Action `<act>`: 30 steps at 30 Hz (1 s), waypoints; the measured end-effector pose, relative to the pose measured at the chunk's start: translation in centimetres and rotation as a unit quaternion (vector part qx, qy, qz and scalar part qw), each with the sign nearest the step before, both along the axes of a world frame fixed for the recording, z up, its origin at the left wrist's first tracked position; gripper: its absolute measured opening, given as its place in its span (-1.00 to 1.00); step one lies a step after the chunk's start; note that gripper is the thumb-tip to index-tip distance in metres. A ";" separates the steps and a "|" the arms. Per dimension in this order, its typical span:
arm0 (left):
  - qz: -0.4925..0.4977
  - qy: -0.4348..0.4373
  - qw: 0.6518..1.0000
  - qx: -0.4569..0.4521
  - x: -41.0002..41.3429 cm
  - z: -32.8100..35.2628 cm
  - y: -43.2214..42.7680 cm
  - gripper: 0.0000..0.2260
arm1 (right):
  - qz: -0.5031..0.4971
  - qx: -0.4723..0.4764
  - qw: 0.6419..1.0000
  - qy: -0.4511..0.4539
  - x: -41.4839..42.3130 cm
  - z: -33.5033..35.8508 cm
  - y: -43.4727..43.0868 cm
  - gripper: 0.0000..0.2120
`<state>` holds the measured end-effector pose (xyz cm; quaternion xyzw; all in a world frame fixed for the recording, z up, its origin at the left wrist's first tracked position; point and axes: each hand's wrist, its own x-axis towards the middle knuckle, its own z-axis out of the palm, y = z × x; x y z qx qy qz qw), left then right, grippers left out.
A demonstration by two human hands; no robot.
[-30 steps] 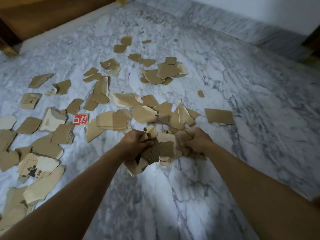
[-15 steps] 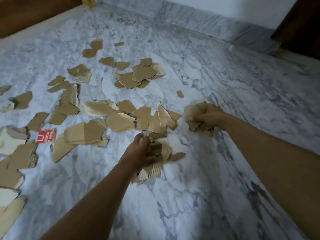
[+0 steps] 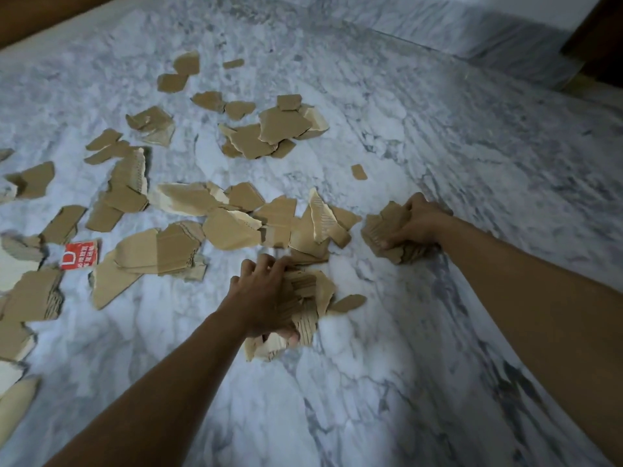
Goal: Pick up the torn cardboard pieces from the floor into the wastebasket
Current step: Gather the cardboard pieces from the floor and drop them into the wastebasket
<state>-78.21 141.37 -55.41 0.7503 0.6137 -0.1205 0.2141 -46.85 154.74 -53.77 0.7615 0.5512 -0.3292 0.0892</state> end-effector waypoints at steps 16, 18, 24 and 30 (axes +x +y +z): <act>0.311 -0.319 0.895 -0.026 -4.6 1.6 -2.5 -0.51 | -0.219 -0.038 0.870 0.440 -3.5 1.2 -10.6 -0.39; 0.357 -0.357 0.862 -0.044 -6.3 2.6 -2.8 -0.51 | -0.202 -0.038 0.880 0.428 -4.6 1.5 -11.2 -0.29; 0.348 -0.410 0.842 -0.029 -8.9 6.1 -3.1 -0.43 | -0.102 -0.023 0.972 0.210 -8.7 0.1 -13.4 -0.38; 0.301 -0.427 0.853 -0.029 -10.6 6.0 -4.1 -0.41 | 0.046 0.015 0.998 0.026 -12.7 -2.7 -15.1 -0.55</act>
